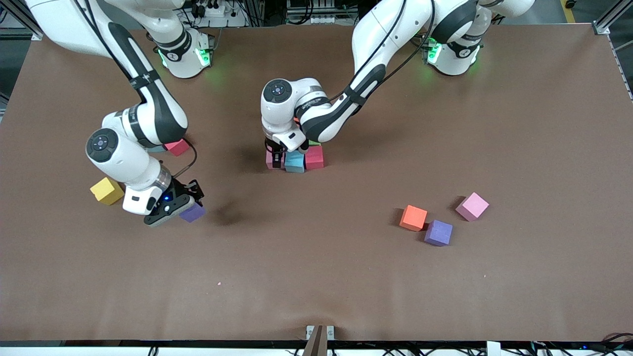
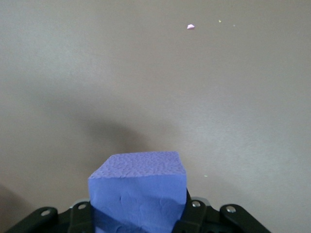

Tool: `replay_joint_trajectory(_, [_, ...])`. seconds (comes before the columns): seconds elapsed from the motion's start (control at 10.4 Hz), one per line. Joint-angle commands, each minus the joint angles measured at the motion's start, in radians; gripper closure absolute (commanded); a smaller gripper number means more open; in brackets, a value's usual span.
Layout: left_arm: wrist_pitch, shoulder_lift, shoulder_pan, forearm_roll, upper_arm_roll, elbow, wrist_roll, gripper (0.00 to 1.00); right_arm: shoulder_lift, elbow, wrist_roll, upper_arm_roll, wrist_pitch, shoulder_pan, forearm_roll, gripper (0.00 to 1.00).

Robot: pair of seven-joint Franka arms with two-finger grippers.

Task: Form number 2 with 11 blocks
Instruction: 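Place pink beside cyan with the left gripper while the right gripper carries purple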

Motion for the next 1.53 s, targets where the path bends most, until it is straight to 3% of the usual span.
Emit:
replay_joint_trajectory(0.0, [-0.004, -0.006, -0.022, -0.017, 0.019, 0.021, -0.067, 0.0, -0.054, -0.047, 0.054, -0.005, -0.022, 0.016, 0.018, 0.79])
replay_joint_trajectory(0.19, [-0.03, -0.038, -0.021, -0.02, 0.016, 0.02, -0.065, 0.0, -0.072, -0.091, 0.181, -0.004, -0.025, 0.019, 0.018, 0.76])
replay_joint_trajectory(0.48, [-0.087, -0.093, -0.004, -0.022, 0.005, 0.018, -0.064, 0.0, -0.068, -0.091, 0.216, -0.005, -0.025, 0.031, 0.018, 0.76])
replay_joint_trajectory(0.67, [-0.125, -0.152, 0.039, -0.019, 0.005, -0.011, -0.056, 0.0, -0.058, -0.087, 0.39, -0.005, -0.052, 0.031, 0.019, 0.77])
replay_joint_trajectory(1.05, [-0.154, -0.258, 0.317, -0.031, -0.069, -0.141, 0.129, 0.0, -0.055, -0.062, 0.441, -0.005, -0.051, 0.095, 0.016, 0.77])
replay_joint_trajectory(1.44, [-0.156, -0.287, 0.563, -0.031, -0.137, -0.255, 0.435, 0.0, 0.05, 0.088, 0.608, -0.024, -0.053, 0.247, -0.002, 0.78])
